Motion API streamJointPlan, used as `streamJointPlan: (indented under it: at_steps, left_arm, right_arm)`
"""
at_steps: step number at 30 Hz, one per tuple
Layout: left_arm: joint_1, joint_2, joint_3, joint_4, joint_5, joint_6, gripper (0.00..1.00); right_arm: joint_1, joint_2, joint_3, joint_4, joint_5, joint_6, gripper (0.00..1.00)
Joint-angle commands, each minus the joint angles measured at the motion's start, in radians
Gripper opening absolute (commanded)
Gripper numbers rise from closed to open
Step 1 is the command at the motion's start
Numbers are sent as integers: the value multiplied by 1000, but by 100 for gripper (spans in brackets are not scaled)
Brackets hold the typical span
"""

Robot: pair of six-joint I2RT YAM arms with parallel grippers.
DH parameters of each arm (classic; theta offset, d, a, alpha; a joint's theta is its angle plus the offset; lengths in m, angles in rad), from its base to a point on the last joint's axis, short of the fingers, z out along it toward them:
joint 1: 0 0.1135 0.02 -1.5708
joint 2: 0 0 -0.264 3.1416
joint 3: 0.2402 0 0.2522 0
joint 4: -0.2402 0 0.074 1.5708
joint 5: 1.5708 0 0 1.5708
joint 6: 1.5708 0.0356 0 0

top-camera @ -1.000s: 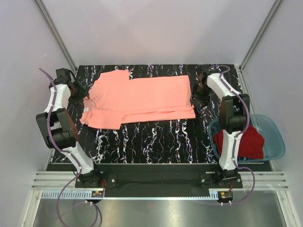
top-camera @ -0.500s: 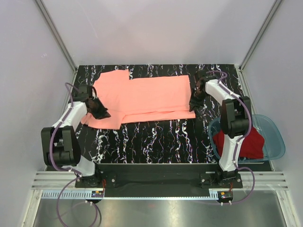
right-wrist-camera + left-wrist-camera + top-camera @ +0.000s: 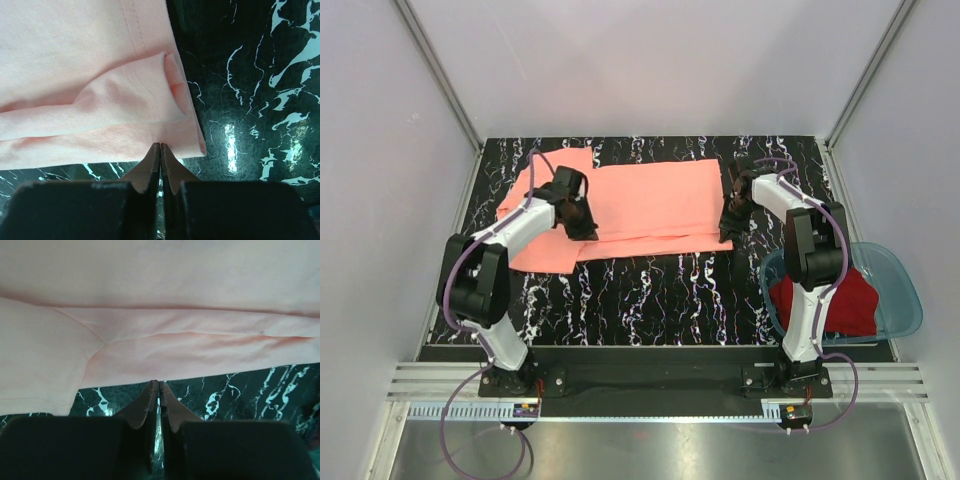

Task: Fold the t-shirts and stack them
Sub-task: Fold the tshirt

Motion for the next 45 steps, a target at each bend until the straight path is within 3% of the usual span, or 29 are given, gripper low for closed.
streamJointPlan:
  at_steps: [1, 5, 26, 32, 41, 45]
  left_arm:
    - [-38, 56, 68, -19, -148, -5, 8]
    - [-53, 79, 81, -23, -223, -3, 5]
    - [-71, 229, 163, -46, -294, 28, 1]
    - [-68, 304, 252, -43, -332, 38, 1]
    - [-48, 412, 528, -139, -398, 94, 0]
    - [-55, 329, 498, -160, -368, 100, 0]
  right_arm:
    - [4, 9, 13, 31, 13, 12, 7]
    - [10, 14, 19, 31, 10, 17, 6]
    - [15, 57, 25, 28, 15, 10, 6]
    - [15, 61, 28, 17, 20, 4, 5]
    - [15, 63, 16, 10, 32, 0, 6]
    - [15, 54, 28, -3, 41, -2, 5]
